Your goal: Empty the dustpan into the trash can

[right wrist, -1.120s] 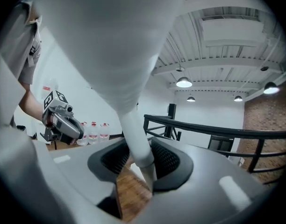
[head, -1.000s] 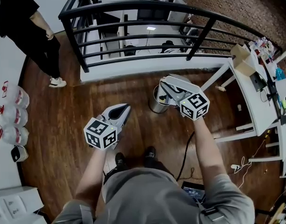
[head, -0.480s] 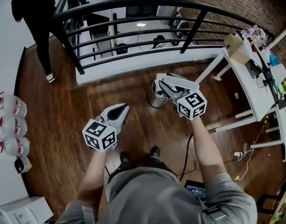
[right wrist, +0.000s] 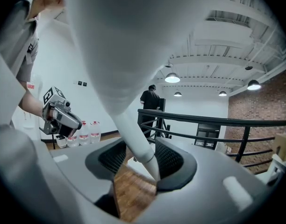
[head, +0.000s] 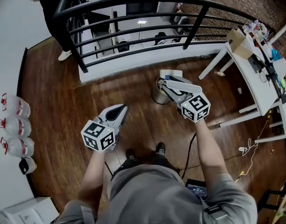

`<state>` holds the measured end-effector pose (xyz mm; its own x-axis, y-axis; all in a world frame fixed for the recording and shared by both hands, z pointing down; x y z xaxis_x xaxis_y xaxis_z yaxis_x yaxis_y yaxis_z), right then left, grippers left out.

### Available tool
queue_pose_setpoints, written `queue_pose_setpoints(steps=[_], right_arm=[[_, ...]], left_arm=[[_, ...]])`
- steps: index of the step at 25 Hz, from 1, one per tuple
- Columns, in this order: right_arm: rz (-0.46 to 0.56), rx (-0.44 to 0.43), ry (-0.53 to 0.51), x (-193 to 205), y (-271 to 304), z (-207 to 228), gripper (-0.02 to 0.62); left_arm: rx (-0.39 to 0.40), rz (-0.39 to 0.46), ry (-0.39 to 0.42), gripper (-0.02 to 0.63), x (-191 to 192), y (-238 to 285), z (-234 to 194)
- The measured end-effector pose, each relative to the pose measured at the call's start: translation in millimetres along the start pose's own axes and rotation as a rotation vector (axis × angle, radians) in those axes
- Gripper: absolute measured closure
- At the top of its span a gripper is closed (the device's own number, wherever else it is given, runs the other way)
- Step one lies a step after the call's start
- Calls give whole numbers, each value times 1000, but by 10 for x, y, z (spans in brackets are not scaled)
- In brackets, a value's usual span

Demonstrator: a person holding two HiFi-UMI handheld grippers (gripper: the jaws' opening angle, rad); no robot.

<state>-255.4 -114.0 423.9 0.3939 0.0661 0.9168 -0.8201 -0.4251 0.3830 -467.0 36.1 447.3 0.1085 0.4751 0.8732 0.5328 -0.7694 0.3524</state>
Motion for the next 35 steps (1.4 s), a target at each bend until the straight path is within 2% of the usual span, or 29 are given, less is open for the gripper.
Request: queue_pose_setpoints(steps=[9, 19, 26, 35], right_arm=[[9, 7, 11, 28, -10, -69, 408], [65, 75, 93, 80, -193, -37, 397], [86, 65, 154, 218, -289, -174, 388], [134, 157, 258, 319, -546, -202, 383]], left_arm=[[34, -22, 19, 601, -5, 64, 80], [71, -37, 37, 601, -31, 237, 244], [76, -58, 32, 601, 52, 206, 194], [120, -95, 55, 601, 113, 236, 253]])
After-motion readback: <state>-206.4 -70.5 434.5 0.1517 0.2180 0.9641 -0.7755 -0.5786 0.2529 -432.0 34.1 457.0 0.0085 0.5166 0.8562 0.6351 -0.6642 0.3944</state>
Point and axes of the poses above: the fingertips, and each gripper's own axes: y forward along the fingers, z to its right, x out of its underside, the point moved 6 cm from there along -y, backward along the fingers, and after that the axes turned 10 degrees about -z, right-handed, at the moved point
